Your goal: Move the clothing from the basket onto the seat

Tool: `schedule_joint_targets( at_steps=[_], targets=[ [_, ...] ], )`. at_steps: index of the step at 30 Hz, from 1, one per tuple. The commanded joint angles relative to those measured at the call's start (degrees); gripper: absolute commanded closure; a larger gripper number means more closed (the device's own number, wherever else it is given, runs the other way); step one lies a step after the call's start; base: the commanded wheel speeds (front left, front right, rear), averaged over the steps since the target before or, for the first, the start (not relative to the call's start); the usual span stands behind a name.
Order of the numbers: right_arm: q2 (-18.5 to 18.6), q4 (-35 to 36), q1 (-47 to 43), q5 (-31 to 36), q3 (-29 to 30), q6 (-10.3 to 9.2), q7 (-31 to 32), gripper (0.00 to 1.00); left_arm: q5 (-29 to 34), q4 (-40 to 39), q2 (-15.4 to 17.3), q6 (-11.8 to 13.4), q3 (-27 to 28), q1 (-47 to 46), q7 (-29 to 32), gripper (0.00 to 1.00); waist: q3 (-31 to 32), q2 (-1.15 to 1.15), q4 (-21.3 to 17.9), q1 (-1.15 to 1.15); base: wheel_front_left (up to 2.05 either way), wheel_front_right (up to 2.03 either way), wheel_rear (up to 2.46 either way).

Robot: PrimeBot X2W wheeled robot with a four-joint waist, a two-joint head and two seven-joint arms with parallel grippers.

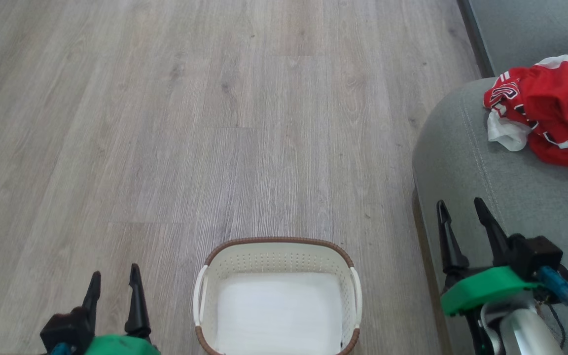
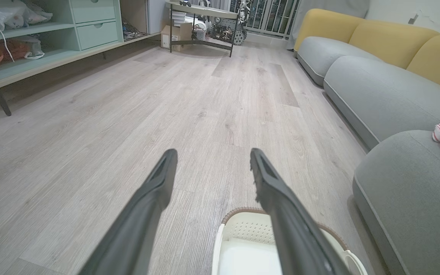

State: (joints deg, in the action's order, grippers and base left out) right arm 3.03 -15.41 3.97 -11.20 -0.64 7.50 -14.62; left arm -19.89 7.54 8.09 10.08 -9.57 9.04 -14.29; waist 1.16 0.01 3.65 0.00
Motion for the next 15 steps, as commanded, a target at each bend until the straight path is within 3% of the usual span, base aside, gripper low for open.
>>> schedule_joint_targets(
  at_steps=[1,15],
  targets=[
    [-0.1,2.4,0.9,-0.3,-1.4,-0.01,-0.4,0.0,0.6,-1.8,-0.2,-0.4,2.6,-1.5,-0.7,0.0,0.1,-0.01,-0.1,0.0,0.0,0.0,0.0],
    [-0.1,1.4,-1.5,-0.8,-1.7,-0.01,-0.4,0.0,3.4,-0.4,-2.1,-3.0,4.3,-1.4,-0.7,0.0,0.5,-0.01,-0.6,0.0,0.0,0.0,0.0]
  ],
)
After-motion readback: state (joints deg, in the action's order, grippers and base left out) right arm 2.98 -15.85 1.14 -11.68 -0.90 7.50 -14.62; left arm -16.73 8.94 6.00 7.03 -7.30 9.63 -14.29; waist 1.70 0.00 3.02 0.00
